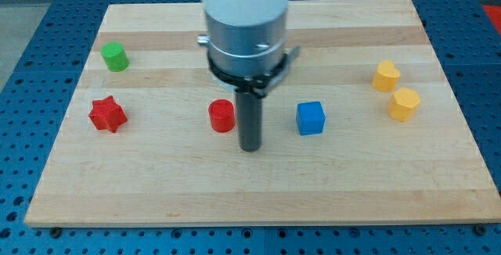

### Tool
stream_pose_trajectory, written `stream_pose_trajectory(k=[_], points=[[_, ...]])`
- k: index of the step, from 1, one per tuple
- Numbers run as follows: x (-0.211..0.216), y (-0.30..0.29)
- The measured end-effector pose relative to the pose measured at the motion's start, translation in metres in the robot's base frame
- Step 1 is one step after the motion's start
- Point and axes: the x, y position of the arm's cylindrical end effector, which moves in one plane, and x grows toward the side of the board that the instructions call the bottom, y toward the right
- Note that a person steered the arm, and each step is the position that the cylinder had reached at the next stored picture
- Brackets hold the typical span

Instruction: Move the red circle left to the blue triangle

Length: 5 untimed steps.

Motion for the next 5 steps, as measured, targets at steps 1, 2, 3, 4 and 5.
stream_pose_trajectory(k=[1, 2, 3, 4, 5], points=[[-0.035, -0.032], [-0.054, -0.051], [-0.031, -0.058], [-0.049, -0.079], [-0.082, -0.081]])
